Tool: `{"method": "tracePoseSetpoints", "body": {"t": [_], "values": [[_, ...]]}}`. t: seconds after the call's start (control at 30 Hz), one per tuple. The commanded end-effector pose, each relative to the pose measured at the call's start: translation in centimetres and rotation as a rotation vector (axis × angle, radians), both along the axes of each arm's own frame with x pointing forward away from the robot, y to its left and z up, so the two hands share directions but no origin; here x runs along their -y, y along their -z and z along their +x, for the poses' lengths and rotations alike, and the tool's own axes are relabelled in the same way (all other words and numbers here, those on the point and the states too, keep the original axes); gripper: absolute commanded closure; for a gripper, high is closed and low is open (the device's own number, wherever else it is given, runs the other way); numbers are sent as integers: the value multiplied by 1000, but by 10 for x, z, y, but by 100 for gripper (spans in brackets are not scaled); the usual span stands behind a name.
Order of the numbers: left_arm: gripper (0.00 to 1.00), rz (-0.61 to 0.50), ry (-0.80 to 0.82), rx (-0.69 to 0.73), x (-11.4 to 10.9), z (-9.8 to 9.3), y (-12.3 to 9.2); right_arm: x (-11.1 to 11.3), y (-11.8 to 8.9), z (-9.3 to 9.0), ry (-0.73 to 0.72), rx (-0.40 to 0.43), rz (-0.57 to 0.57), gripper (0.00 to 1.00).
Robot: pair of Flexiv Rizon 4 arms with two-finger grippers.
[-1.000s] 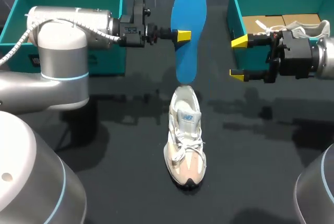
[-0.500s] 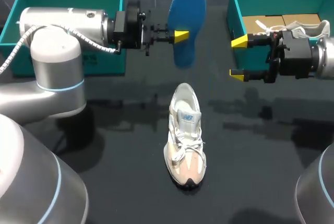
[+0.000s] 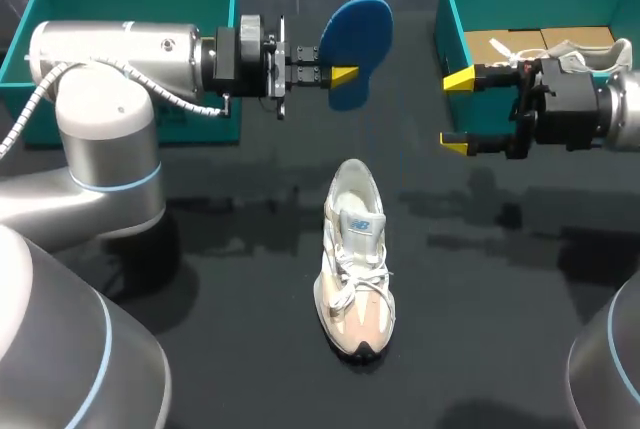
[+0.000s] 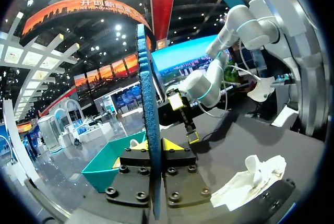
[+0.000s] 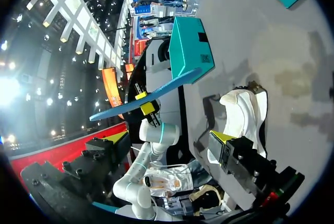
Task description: Take the shoe out of the shoebox, open the shoe tongue, remove and reinsert the insole, then place the shoe into the shoebox
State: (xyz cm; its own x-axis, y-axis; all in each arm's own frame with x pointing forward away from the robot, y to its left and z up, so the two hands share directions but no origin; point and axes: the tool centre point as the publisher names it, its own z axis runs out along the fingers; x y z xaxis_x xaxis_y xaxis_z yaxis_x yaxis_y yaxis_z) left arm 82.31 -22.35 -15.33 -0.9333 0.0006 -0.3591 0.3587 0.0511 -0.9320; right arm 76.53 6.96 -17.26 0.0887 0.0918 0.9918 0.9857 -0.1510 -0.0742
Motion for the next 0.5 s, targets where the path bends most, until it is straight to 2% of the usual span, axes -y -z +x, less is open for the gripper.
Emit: {"method": "tracePoseSetpoints", "body": {"t": [0.03,0.3,0.37,0.43,0.5], "values": [[100,11,-5,65,0,-4,-1,-1,0,-1,2,0,-2,0],[100,69,-49,431,-1,-17,3,-1,0,-1,2,0,-2,0],[100,77,-53,488,-1,-16,4,-1,0,-1,2,0,-2,0],[100,144,-115,560,3,-13,5,-1,0,-1,2,0,-2,0],[100,144,-115,560,3,-13,5,-1,0,-1,2,0,-2,0]]}}
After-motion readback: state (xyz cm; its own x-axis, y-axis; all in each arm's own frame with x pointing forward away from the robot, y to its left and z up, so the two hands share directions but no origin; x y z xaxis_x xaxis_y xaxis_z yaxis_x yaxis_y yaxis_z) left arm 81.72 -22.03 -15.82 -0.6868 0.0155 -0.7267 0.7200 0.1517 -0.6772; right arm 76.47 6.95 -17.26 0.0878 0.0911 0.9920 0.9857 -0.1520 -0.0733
